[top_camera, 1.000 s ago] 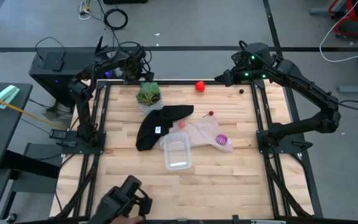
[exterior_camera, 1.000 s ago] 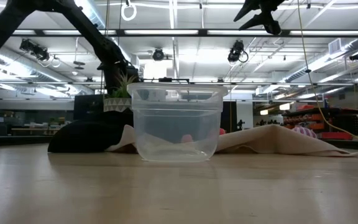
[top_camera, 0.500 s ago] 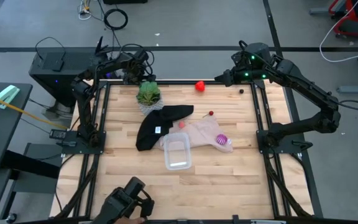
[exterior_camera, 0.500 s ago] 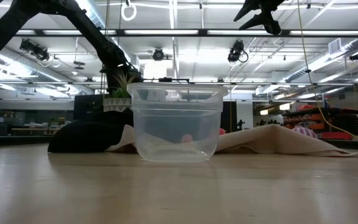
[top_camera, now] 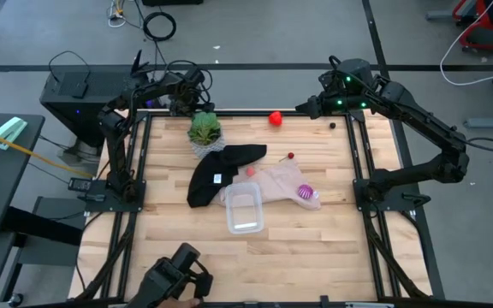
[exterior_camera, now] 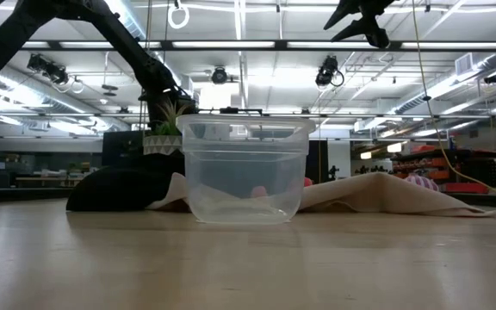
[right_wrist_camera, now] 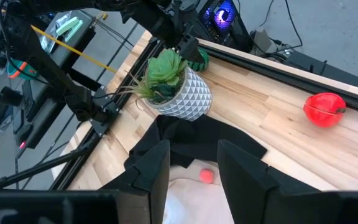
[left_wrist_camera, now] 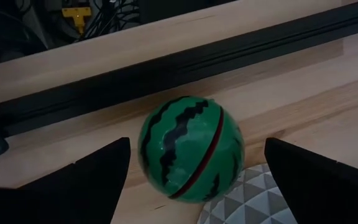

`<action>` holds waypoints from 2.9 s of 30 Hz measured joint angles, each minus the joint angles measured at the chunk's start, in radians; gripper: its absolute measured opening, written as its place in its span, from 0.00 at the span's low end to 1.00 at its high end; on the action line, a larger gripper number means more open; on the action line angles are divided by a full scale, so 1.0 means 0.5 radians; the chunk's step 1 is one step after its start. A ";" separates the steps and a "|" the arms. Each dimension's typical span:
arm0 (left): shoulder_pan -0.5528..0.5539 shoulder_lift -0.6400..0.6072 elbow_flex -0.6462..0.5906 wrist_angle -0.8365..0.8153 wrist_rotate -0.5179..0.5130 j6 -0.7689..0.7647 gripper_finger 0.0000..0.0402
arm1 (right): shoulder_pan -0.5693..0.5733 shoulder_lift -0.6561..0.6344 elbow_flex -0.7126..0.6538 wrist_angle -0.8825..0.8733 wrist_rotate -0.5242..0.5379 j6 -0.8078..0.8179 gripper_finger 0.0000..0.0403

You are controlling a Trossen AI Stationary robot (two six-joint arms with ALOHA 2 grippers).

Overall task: Pick and placing Produce into tupperware
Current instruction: Put the watermelon into the transparent container

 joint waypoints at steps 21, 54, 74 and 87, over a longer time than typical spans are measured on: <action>-0.004 0.009 -0.001 0.006 -0.076 -0.004 0.99 | 0.000 0.000 0.000 0.000 0.000 0.000 0.35; -0.056 0.134 0.001 0.065 -0.033 0.039 0.97 | 0.000 0.001 0.000 0.045 0.032 0.050 0.35; -0.058 0.132 0.002 0.067 -0.080 0.046 0.77 | 0.000 0.001 0.000 0.045 0.039 0.048 0.35; -0.052 0.130 0.009 0.051 -0.079 0.063 0.76 | 0.000 0.001 0.000 0.044 0.039 0.045 0.35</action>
